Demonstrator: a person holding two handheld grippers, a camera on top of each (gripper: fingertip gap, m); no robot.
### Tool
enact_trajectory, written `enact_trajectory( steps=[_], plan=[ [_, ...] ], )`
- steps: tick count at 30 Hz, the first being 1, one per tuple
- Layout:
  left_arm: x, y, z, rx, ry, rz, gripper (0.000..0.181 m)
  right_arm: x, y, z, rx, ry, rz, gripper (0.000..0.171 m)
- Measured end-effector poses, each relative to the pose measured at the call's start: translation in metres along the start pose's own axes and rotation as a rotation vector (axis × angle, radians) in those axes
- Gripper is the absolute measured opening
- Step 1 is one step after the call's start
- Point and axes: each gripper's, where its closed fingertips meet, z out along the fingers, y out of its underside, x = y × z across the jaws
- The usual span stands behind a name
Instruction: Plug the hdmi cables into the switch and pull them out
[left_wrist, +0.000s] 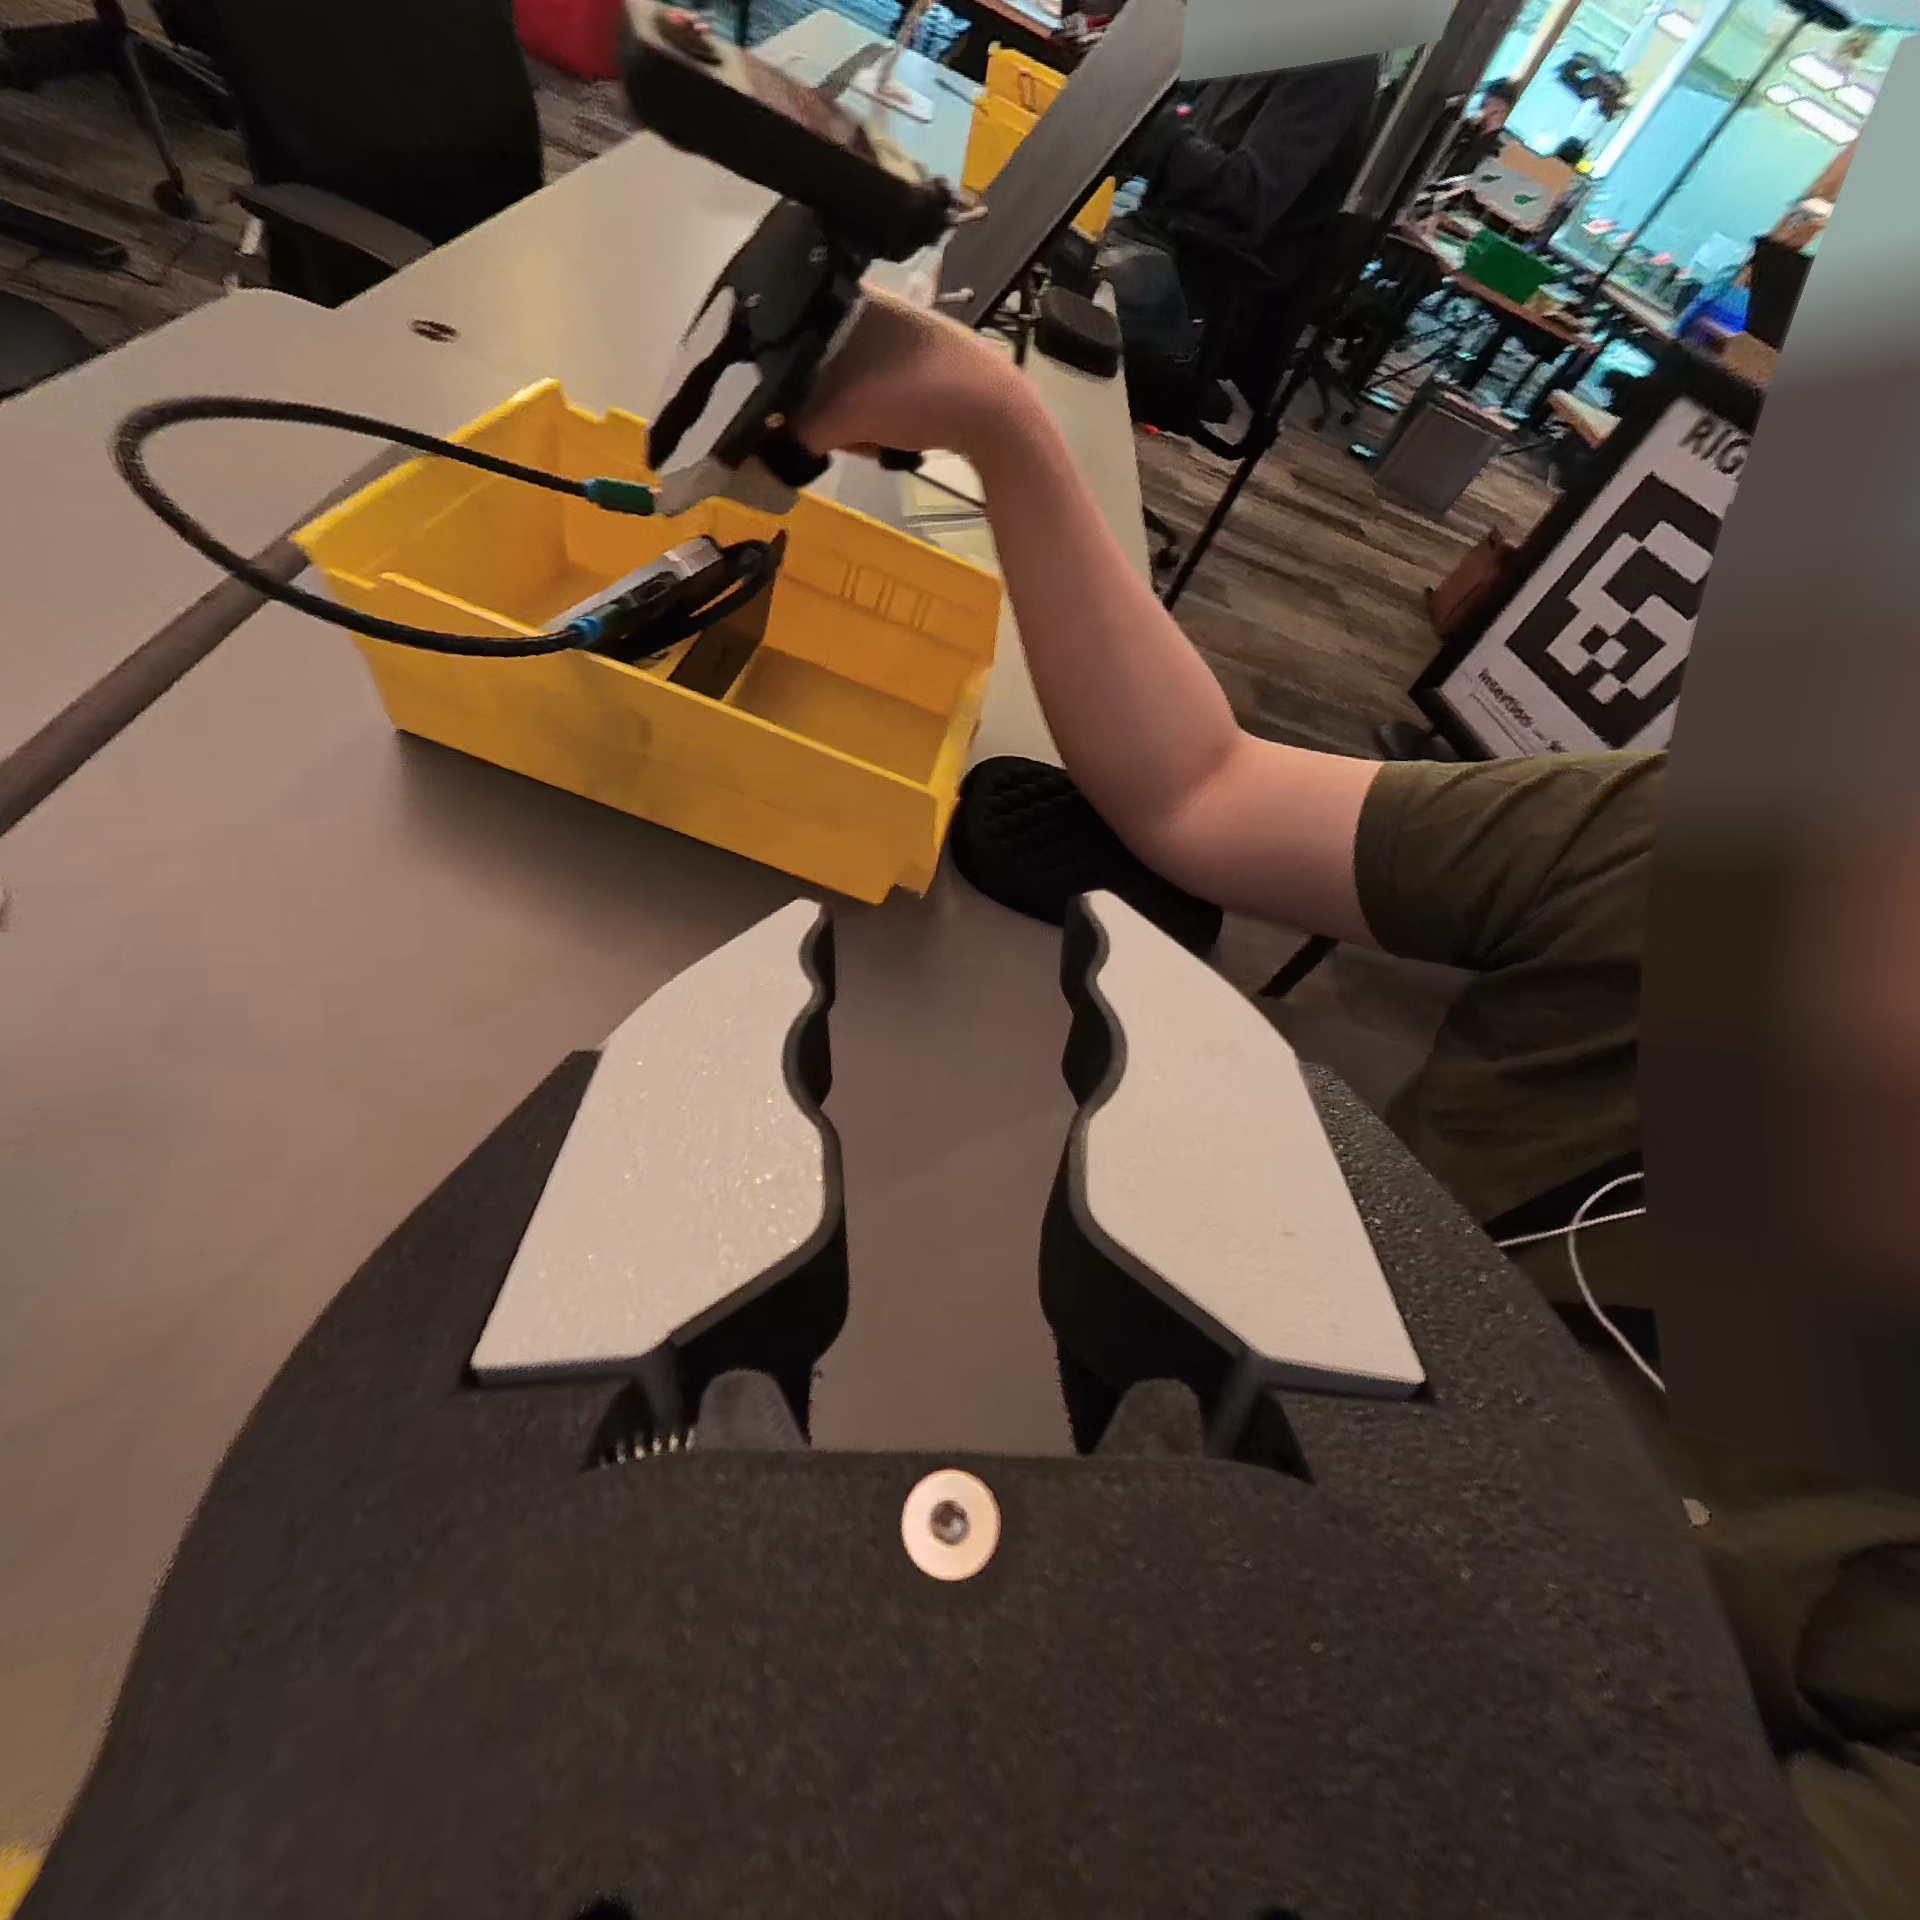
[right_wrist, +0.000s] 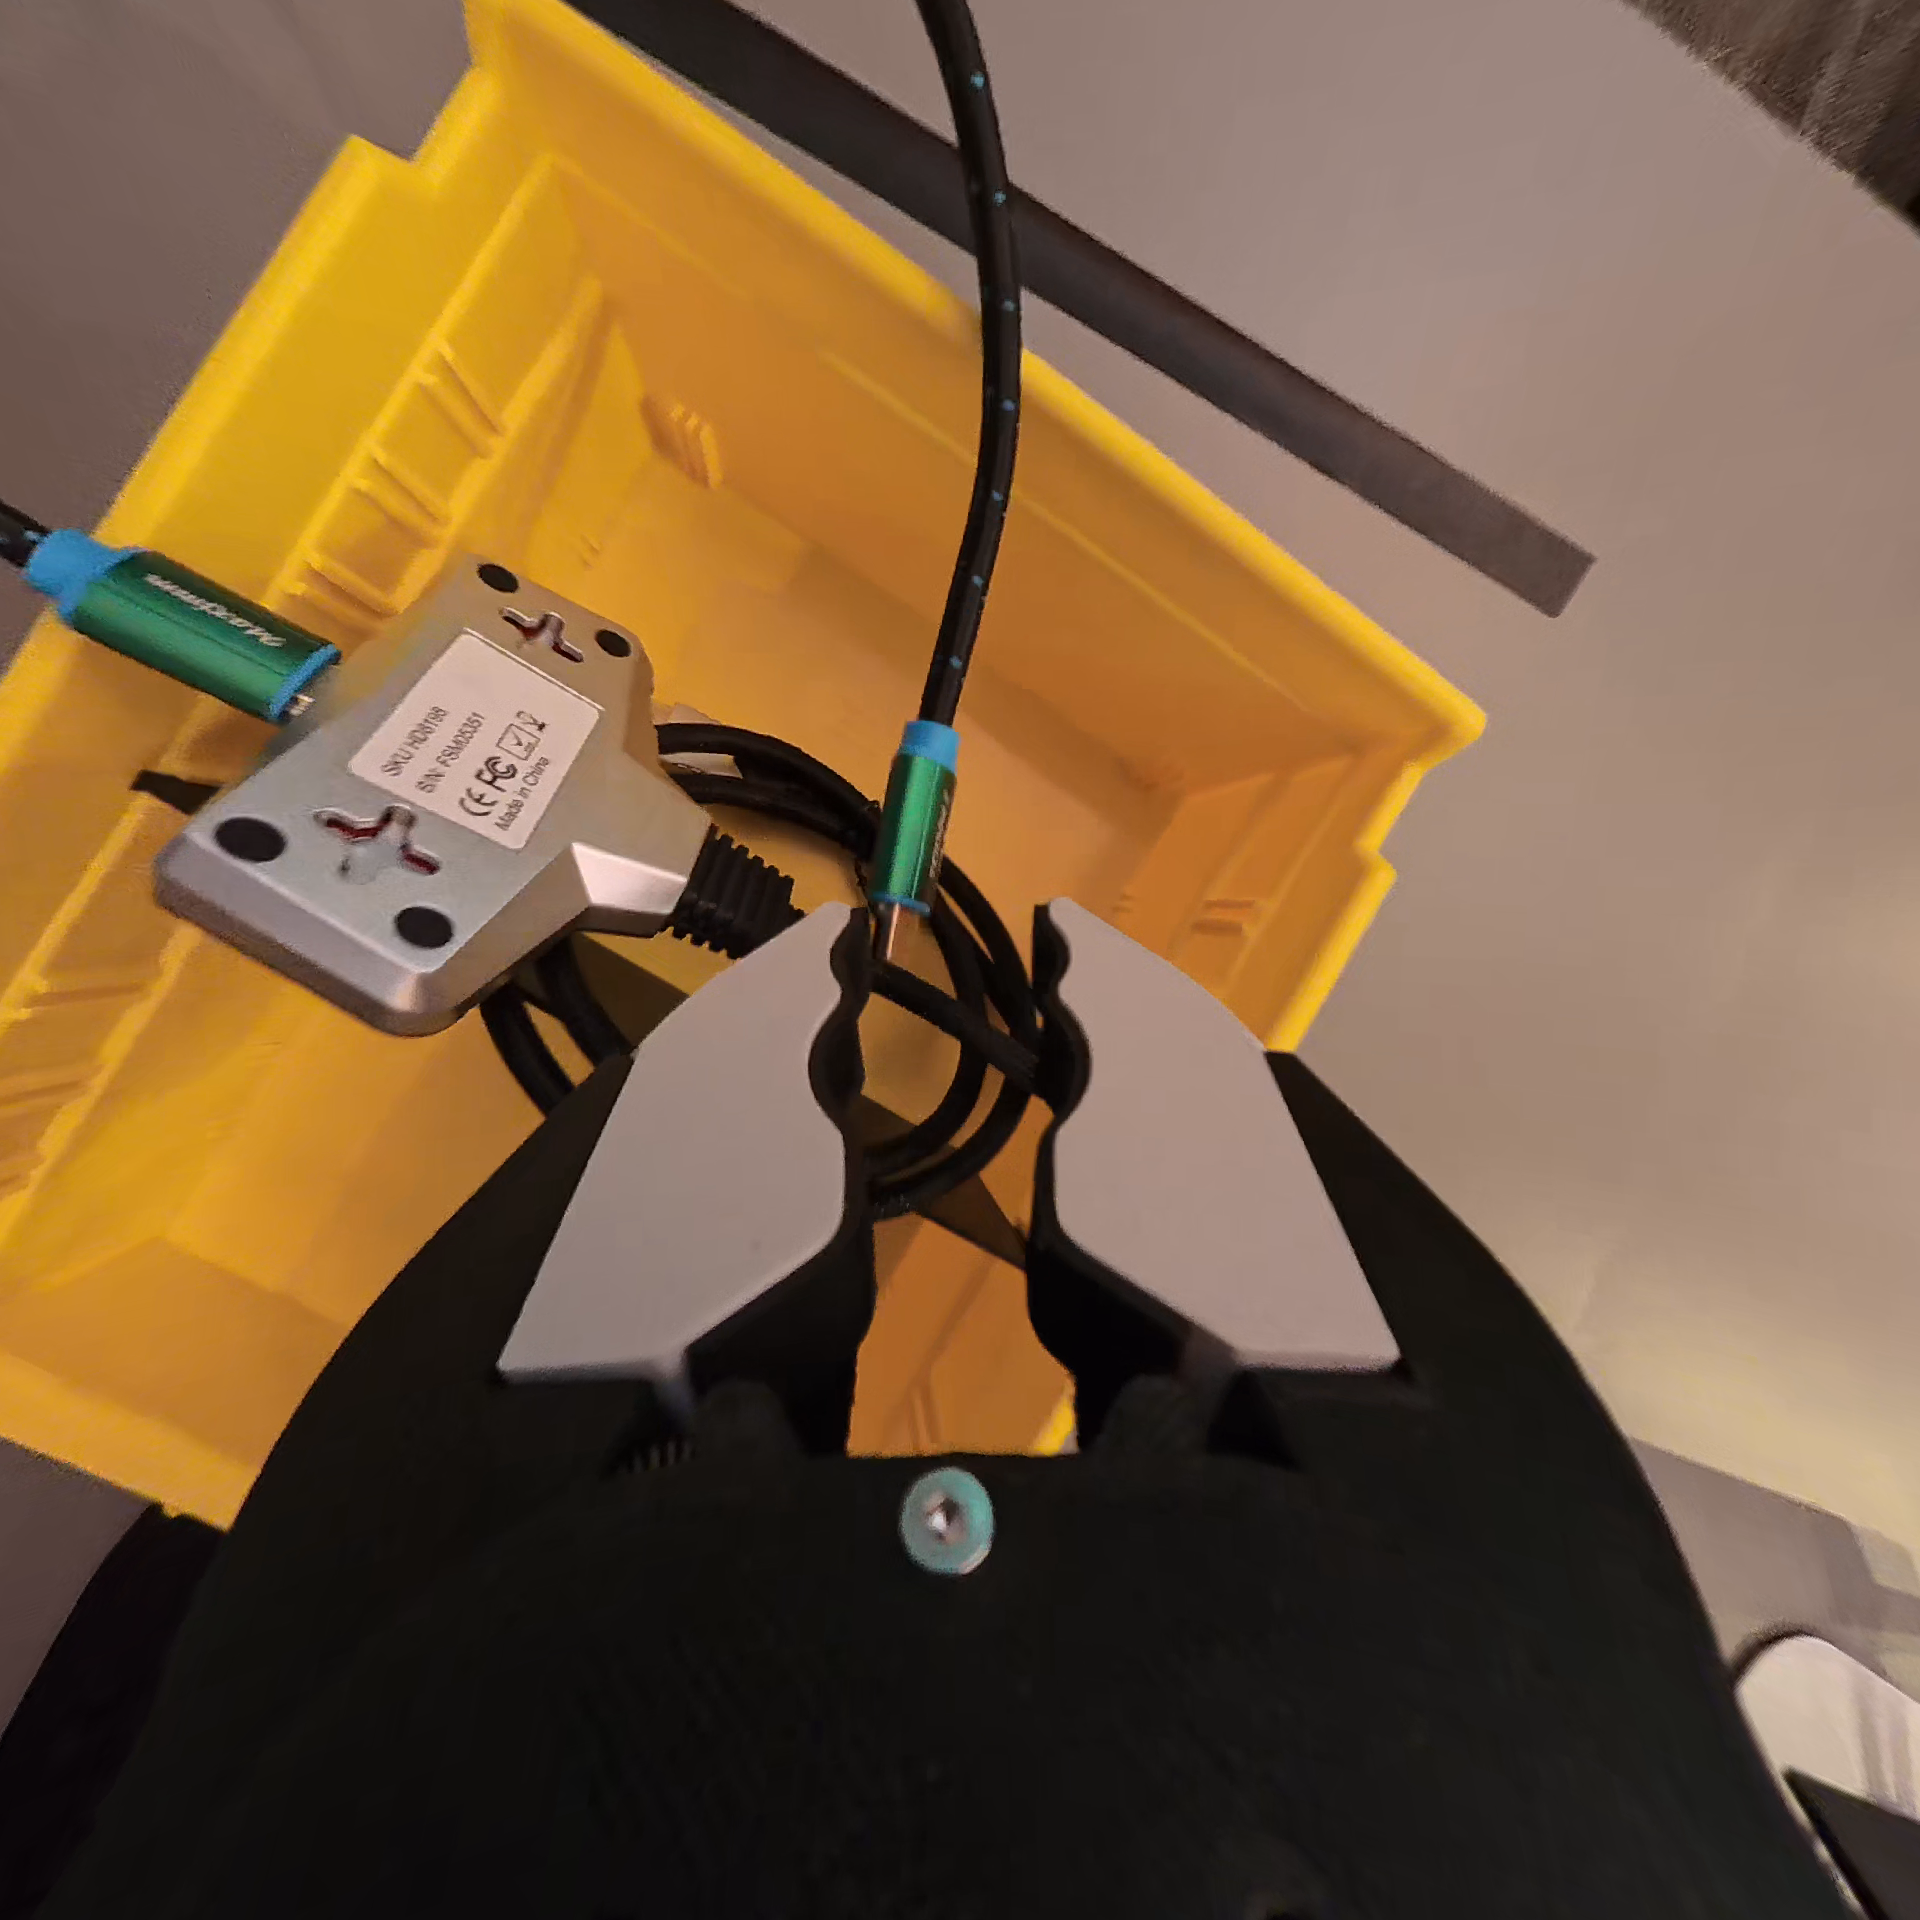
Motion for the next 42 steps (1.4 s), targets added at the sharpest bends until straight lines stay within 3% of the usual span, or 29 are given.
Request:
enact_trajectory(
  steps=[6, 11, 18, 25, 33, 42],
  plan=[
    [-0.033, -0.004, -0.078, 0.102, -0.328, 0.015, 0.041, 0.006, -0.002, -0.024, -0.003, 0.123, -0.058, 0.032],
    [-0.044, -0.003, -0.129, 0.191, -0.495, -0.017, 0.041, 0.004, -0.01, -0.033, 0.033, 0.16, -0.061, 0.032],
    [-0.084, 0.049, -0.196, 0.004, -0.899, -0.094, 0.037, -0.006, -0.035, -0.055, 0.158, 0.211, -0.1, 0.032],
    [-0.134, 0.078, -0.237, -0.181, -1.272, 0.106, 0.042, -0.008, -0.044, -0.058, 0.192, 0.254, -0.141, 0.032],
    [-0.19, 0.148, -0.235, -0.55, -1.32, 0.051, 0.035, -0.007, -0.04, -0.051, 0.156, 0.26, -0.162, 0.032],
    [-0.214, 0.169, -0.236, -0.597, -1.34, 0.035, 0.04, -0.01, -0.038, -0.046, 0.132, 0.249, -0.186, 0.032]
  ],
)
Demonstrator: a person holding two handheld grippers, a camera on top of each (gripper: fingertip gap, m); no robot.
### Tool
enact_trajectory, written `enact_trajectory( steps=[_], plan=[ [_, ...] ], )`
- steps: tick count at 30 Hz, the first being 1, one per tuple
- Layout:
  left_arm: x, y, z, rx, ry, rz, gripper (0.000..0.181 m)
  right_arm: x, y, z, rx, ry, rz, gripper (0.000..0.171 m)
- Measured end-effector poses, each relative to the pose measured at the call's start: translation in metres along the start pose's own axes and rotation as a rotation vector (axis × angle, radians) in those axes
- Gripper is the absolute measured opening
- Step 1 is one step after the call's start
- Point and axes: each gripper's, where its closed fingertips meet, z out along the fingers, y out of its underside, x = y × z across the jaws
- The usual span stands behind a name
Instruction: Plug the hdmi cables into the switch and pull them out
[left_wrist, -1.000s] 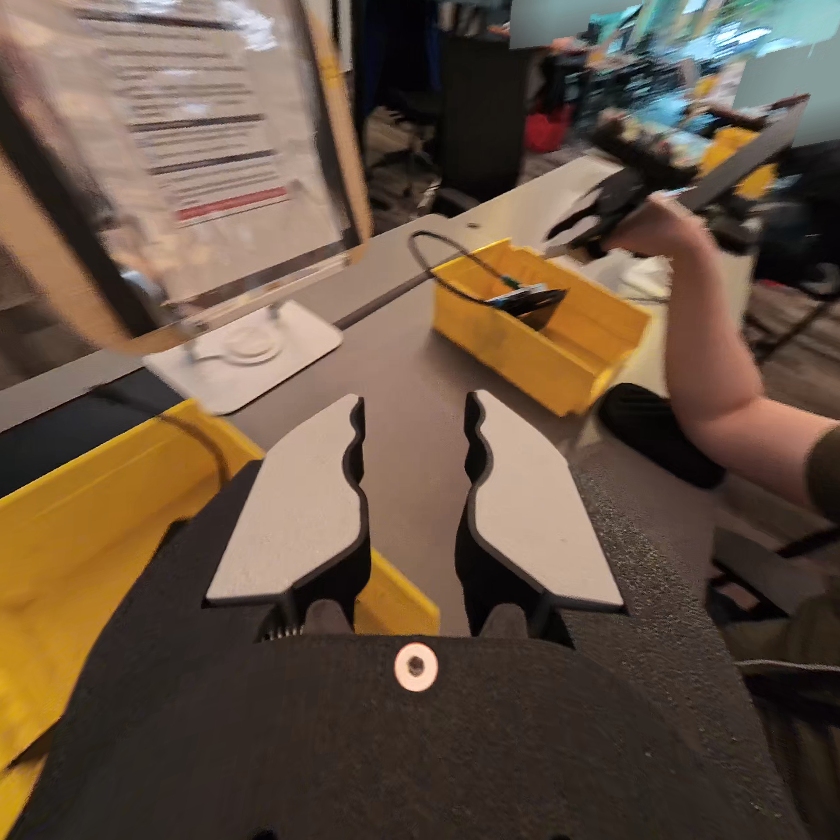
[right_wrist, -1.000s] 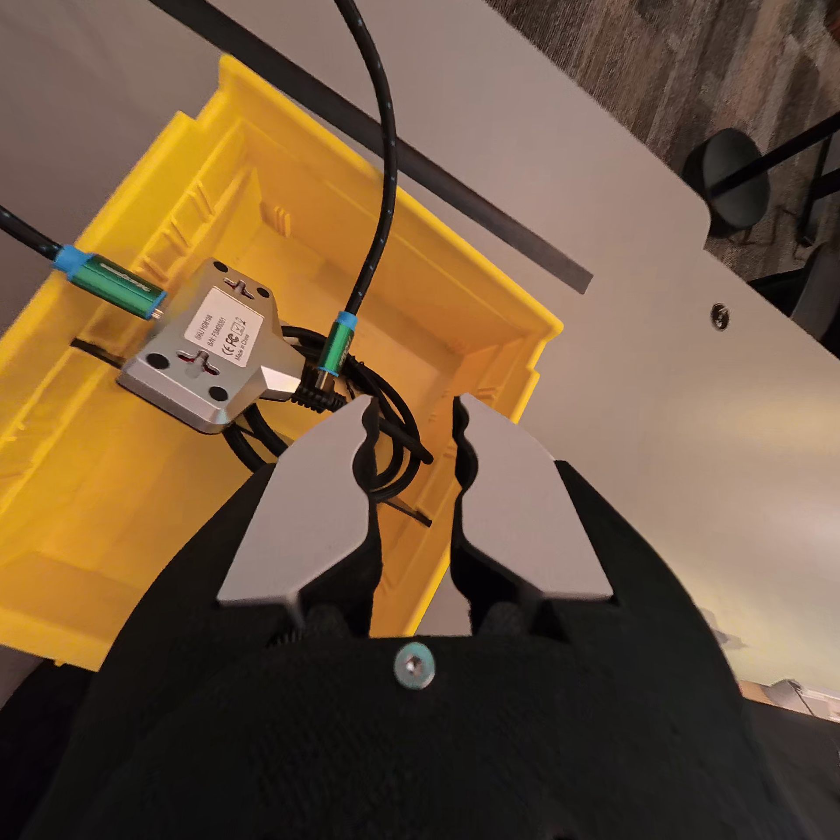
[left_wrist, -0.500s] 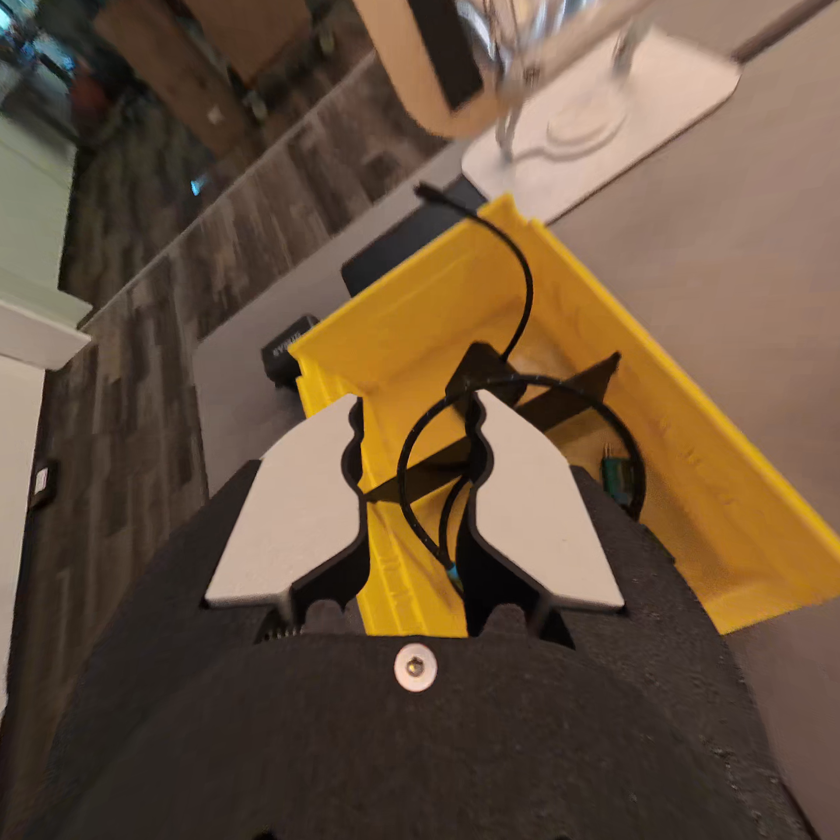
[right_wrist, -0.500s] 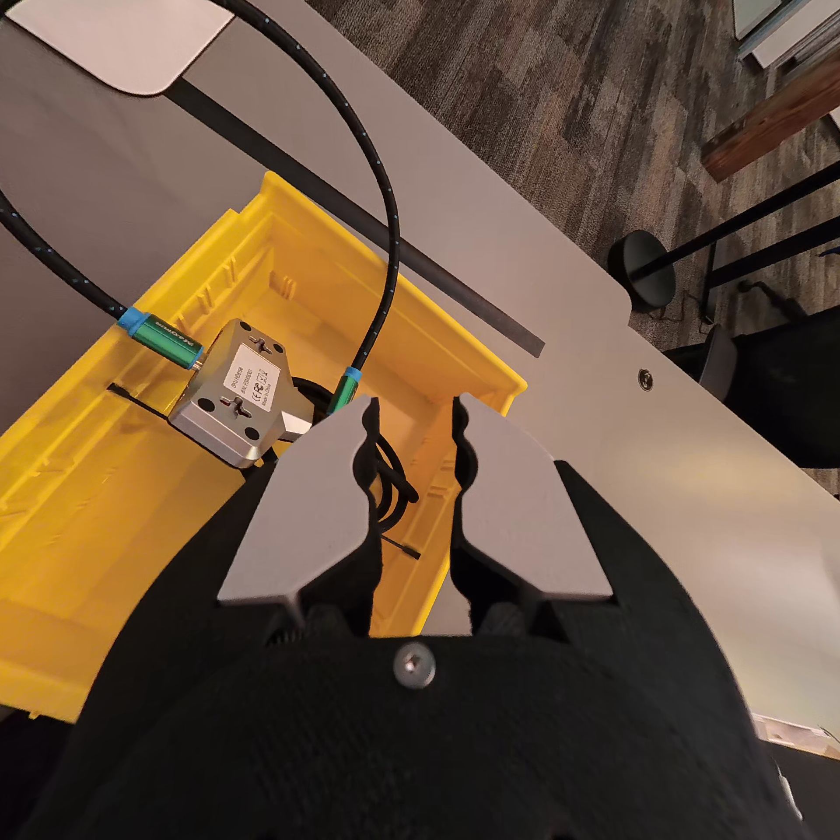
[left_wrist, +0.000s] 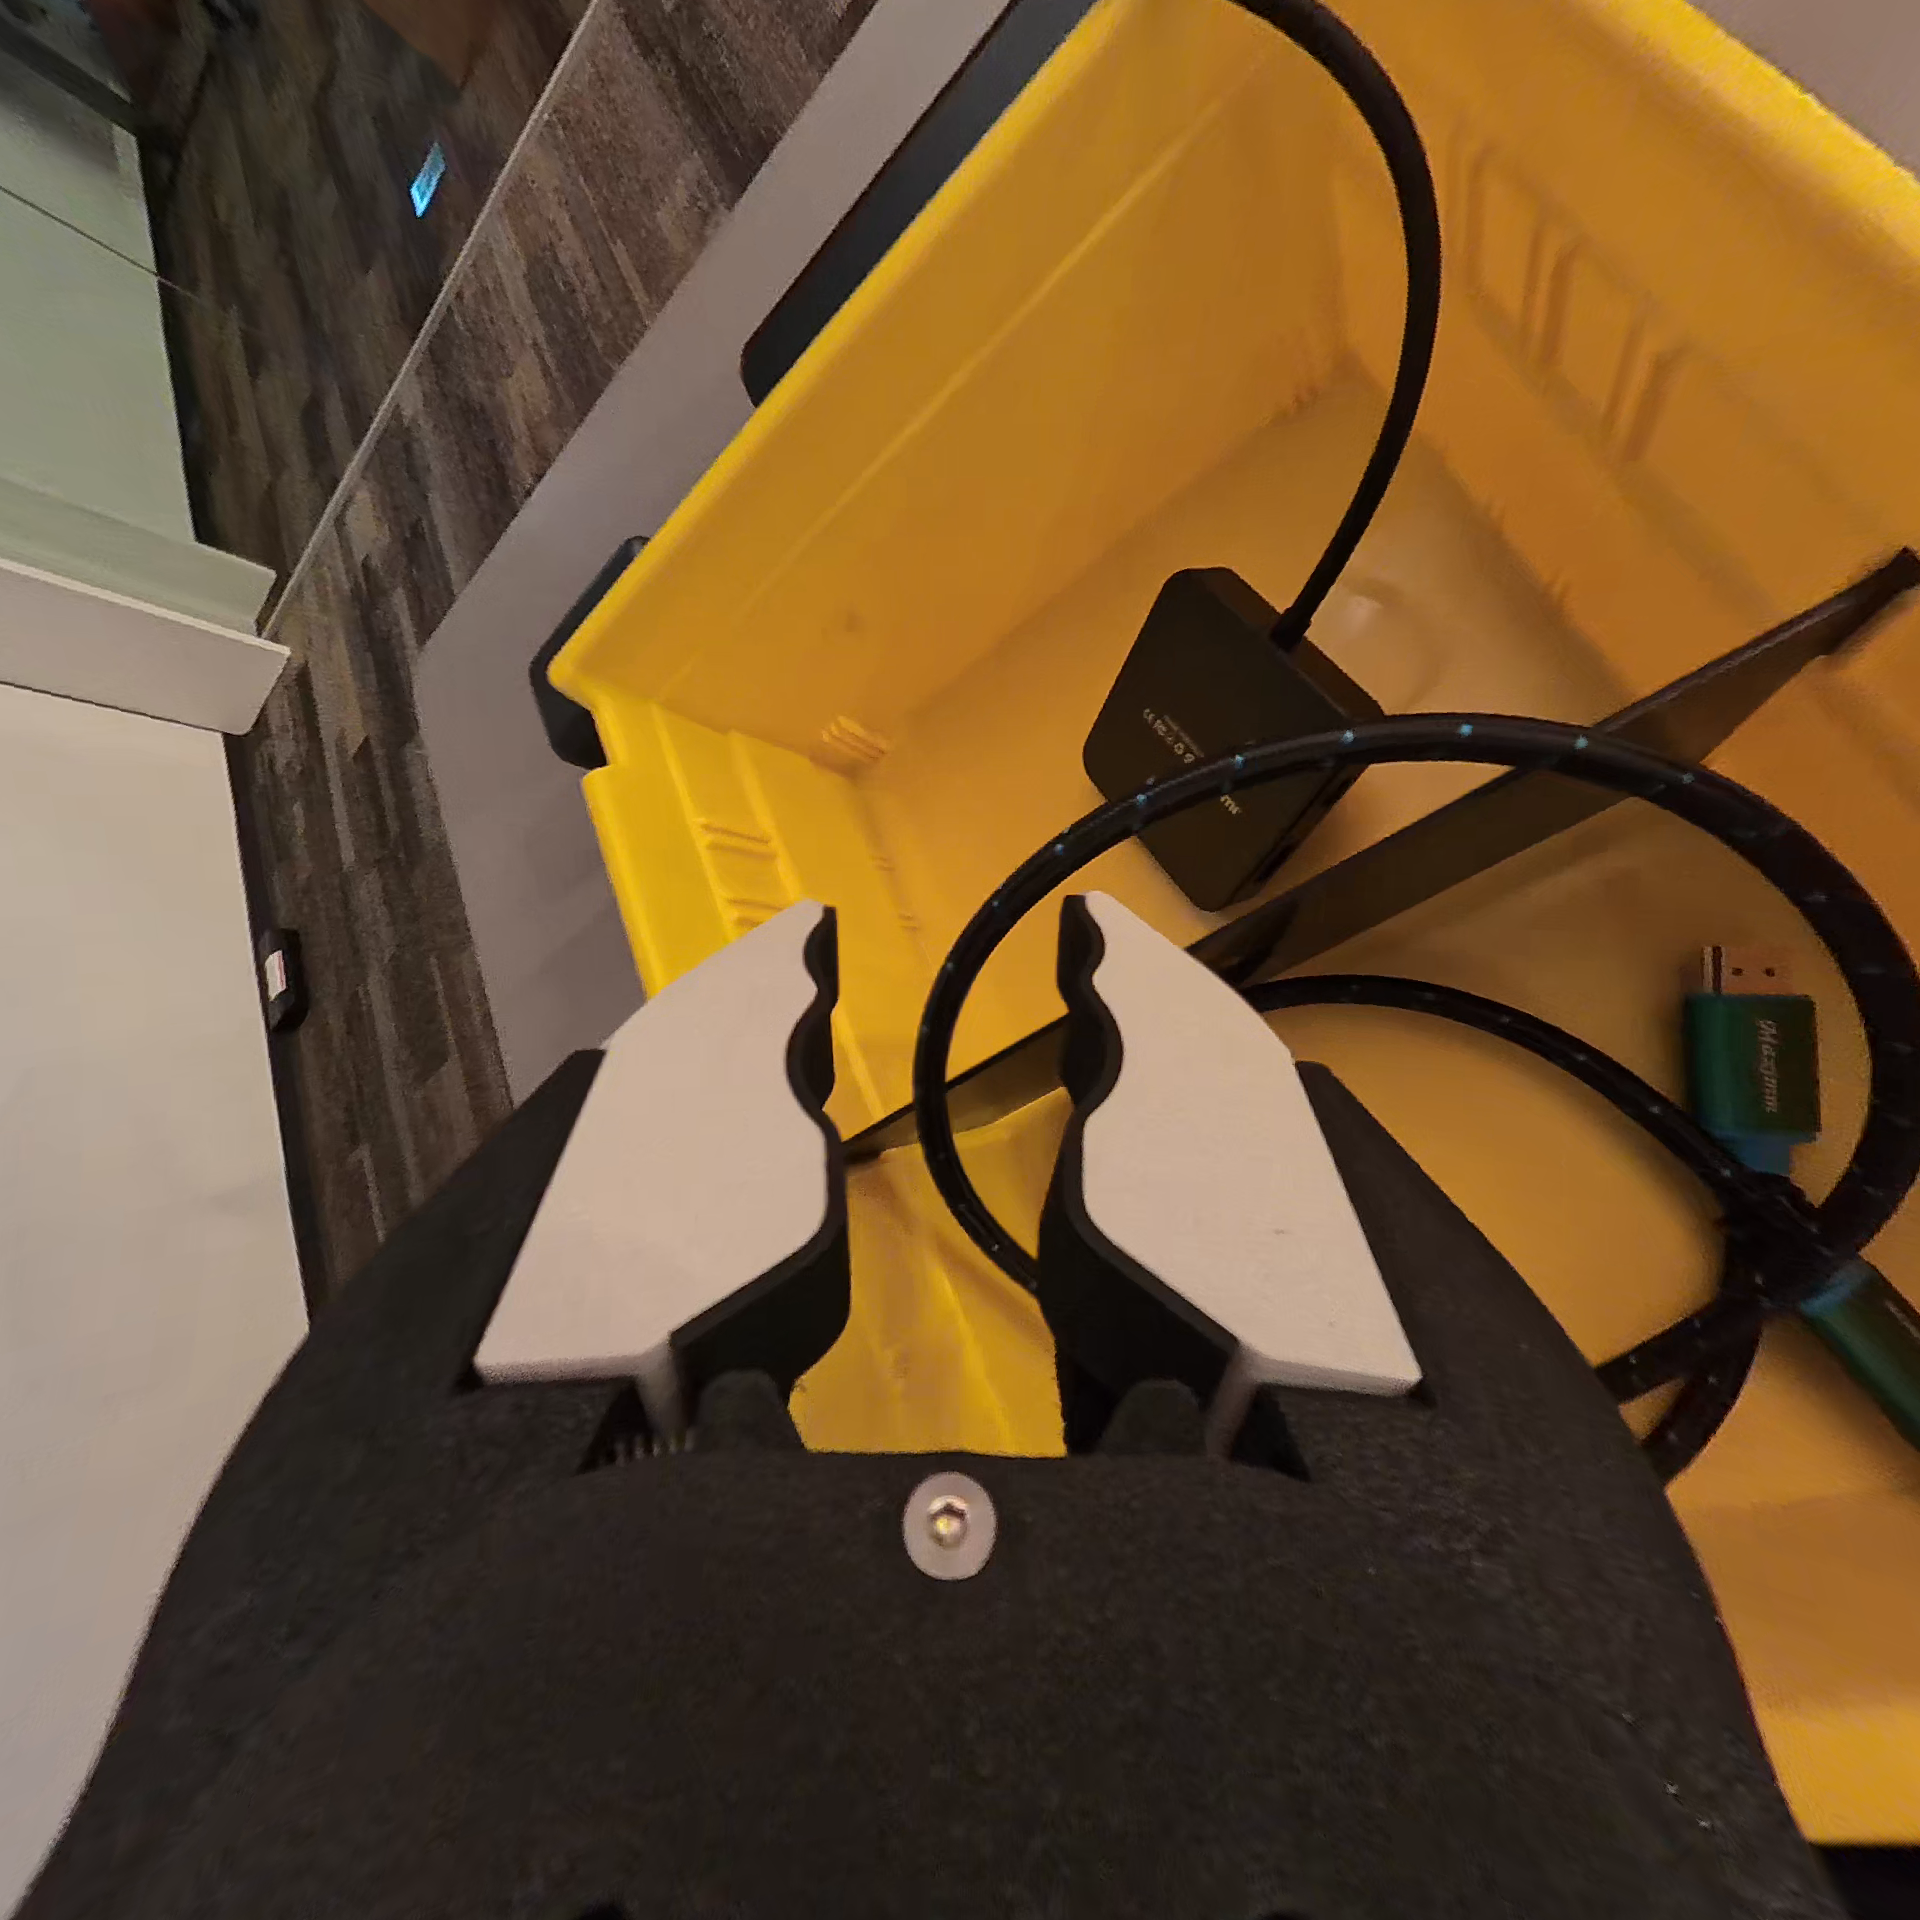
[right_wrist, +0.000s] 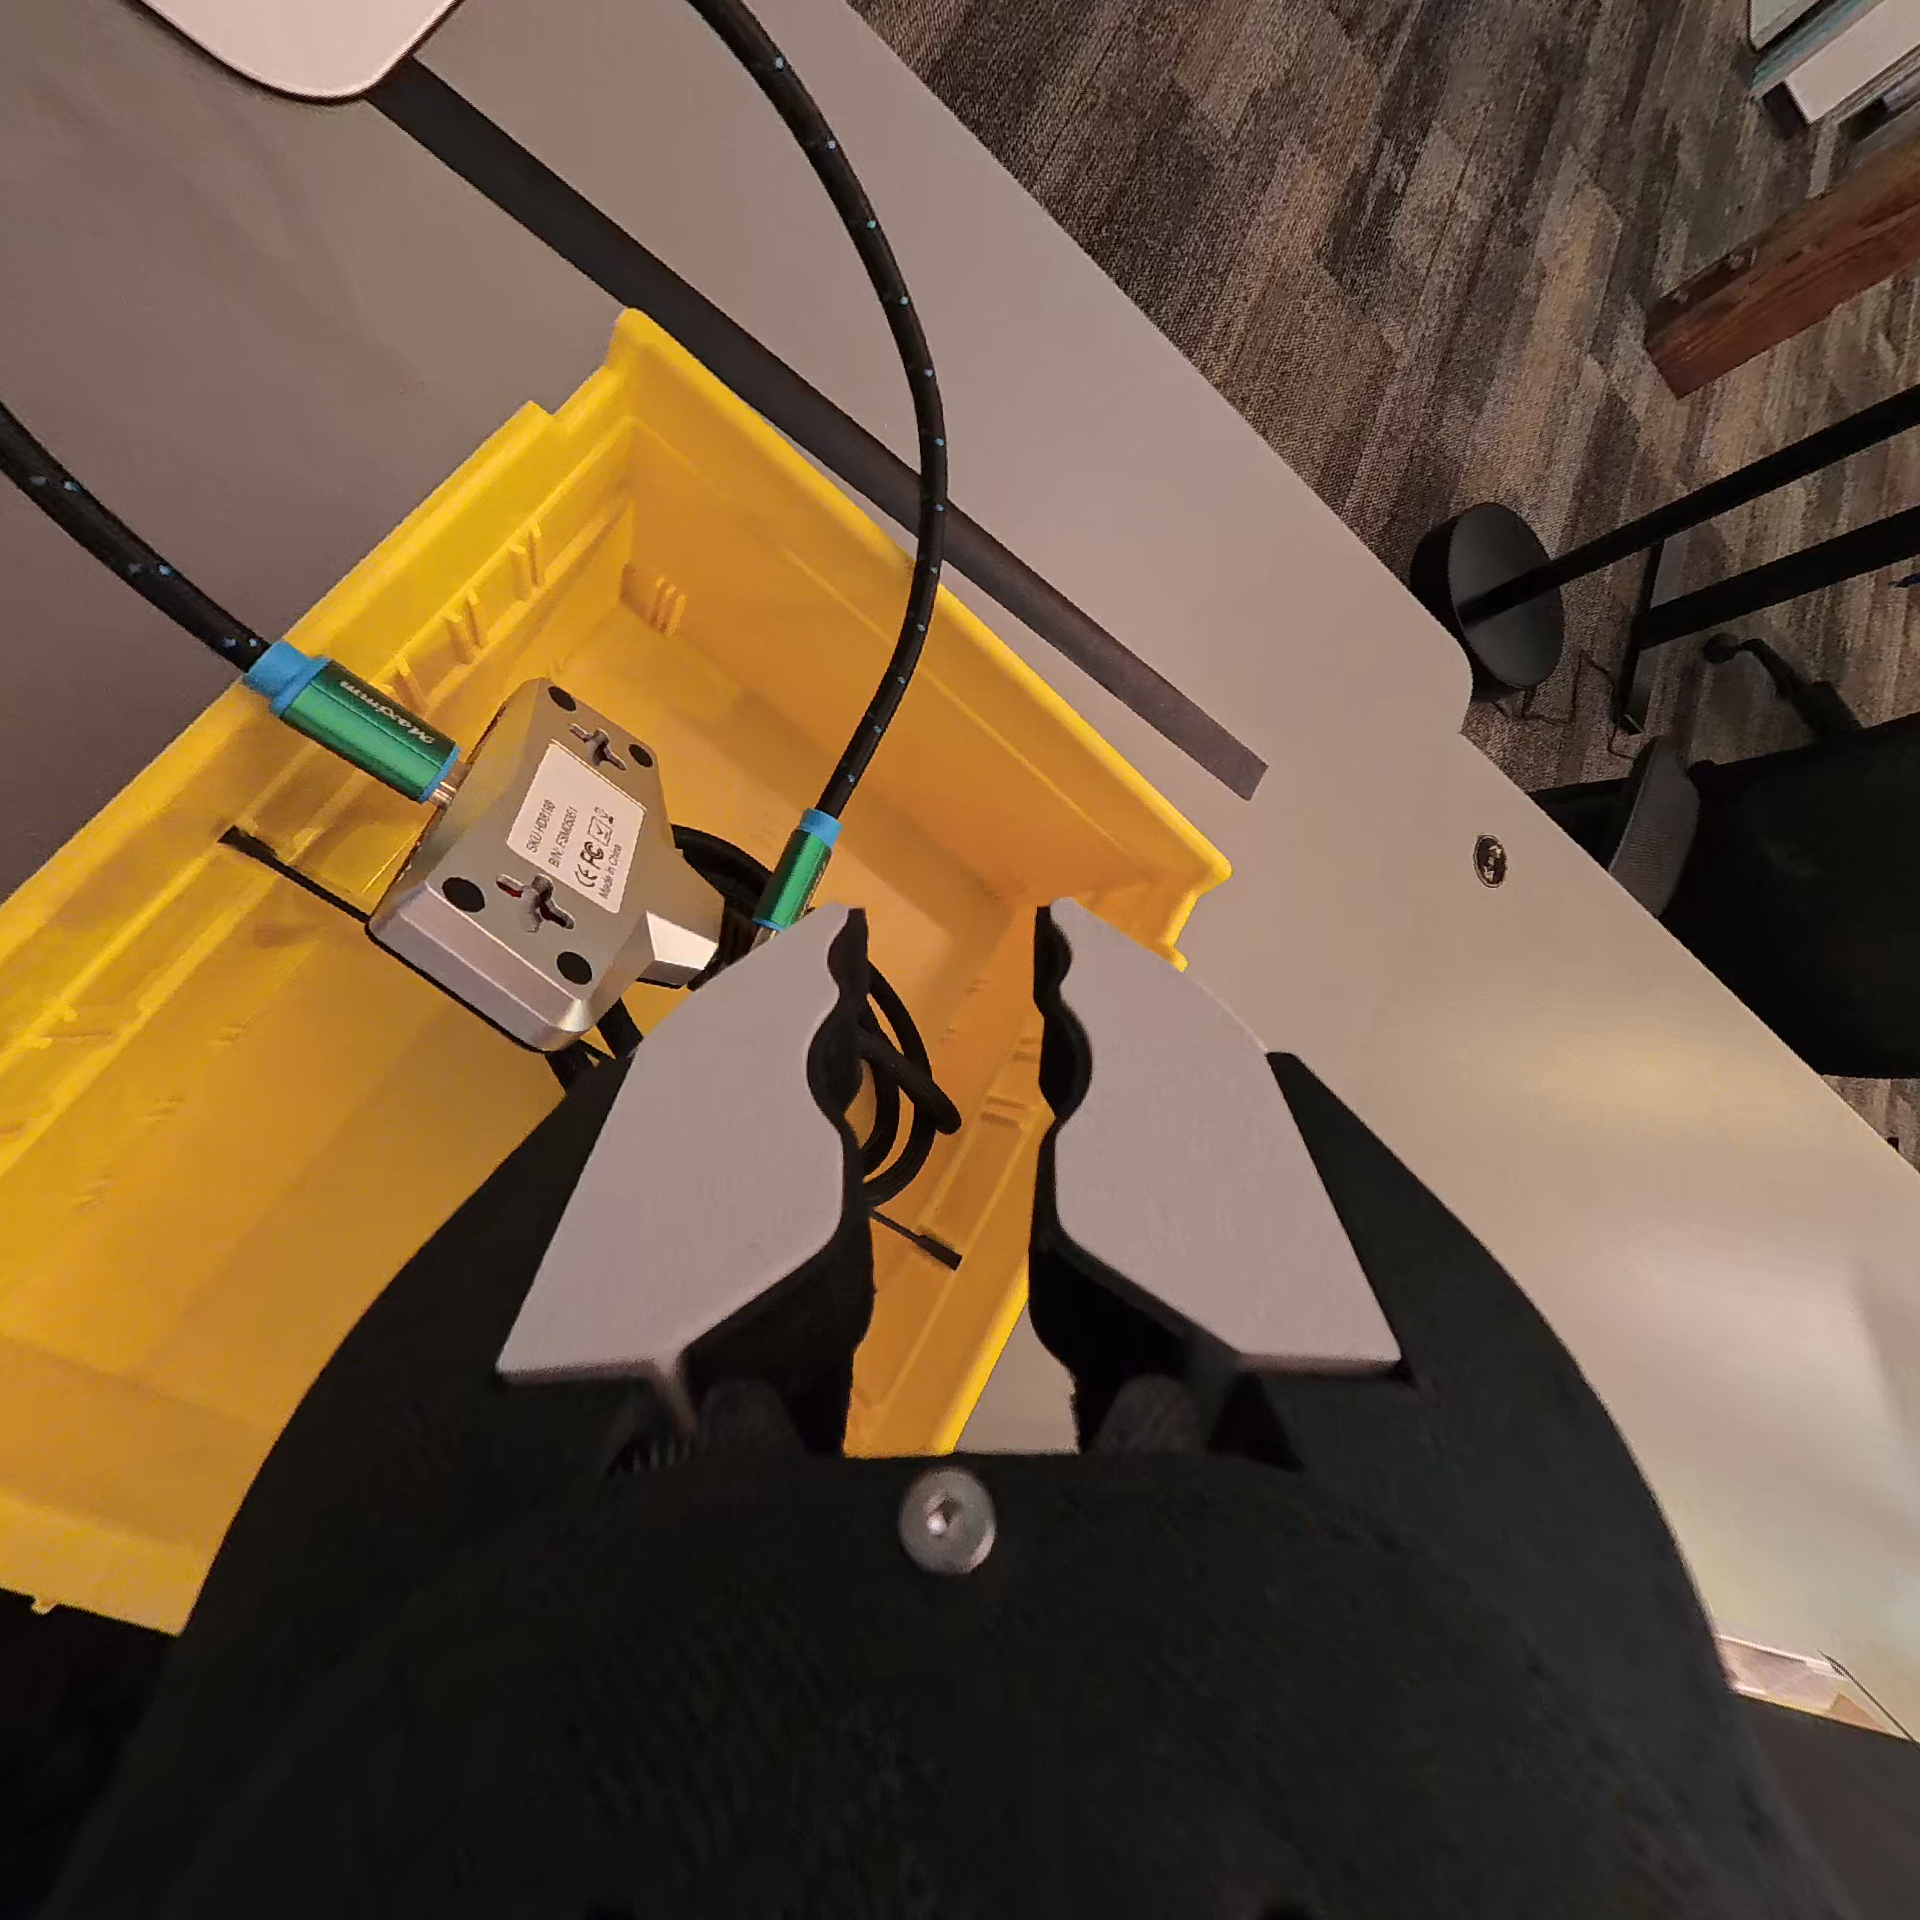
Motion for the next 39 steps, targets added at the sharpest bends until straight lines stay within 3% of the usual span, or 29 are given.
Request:
enact_trajectory(
  steps=[6, 7, 9, 13, 17, 24, 27, 31, 34, 39],
  plan=[
    [-0.002, 0.004, 0.021, 0.006, -0.03, -0.015, 0.037, -0.003, 0.0, 0.002, -0.005, -0.007, -0.013, 0.032],
    [-0.004, 0.004, 0.023, 0.008, -0.046, -0.011, 0.035, -0.003, 0.0, 0.002, -0.007, -0.007, -0.016, 0.032],
    [-0.005, 0.004, 0.023, 0.013, -0.059, 0.003, 0.012, -0.004, 0.0, 0.003, -0.009, -0.007, -0.021, 0.031],
    [-0.01, -0.007, 0.012, 0.047, -0.097, 0.036, 0.01, -0.003, 0.0, 0.003, -0.01, -0.004, -0.027, 0.031],
    [-0.032, -0.034, -0.037, 0.149, -0.249, 0.093, 0.006, -0.001, 0.0, 0.002, -0.007, -0.001, -0.02, 0.03],
    [-0.033, -0.097, -0.165, 0.391, -0.461, 0.119, 0.006, -0.002, 0.0, 0.001, -0.007, 0.001, -0.026, 0.03],
    [0.01, -0.127, -0.191, 0.521, -0.318, 0.168, 0.006, -0.003, 0.0, 0.001, -0.01, 0.002, -0.032, 0.03],
    [0.116, -0.16, -0.195, 0.63, 0.155, 0.316, 0.004, -0.003, 0.0, 0.0, -0.01, 0.0, -0.034, 0.03],
    [0.187, -0.168, -0.177, 0.559, 0.448, 0.415, 0.001, -0.004, 0.0, -0.001, -0.011, -0.002, -0.035, 0.03],
    [0.242, -0.17, -0.107, 0.34, 0.55, 0.422, 0.002, -0.003, 0.001, -0.002, -0.004, -0.007, -0.032, 0.03]
  ],
)
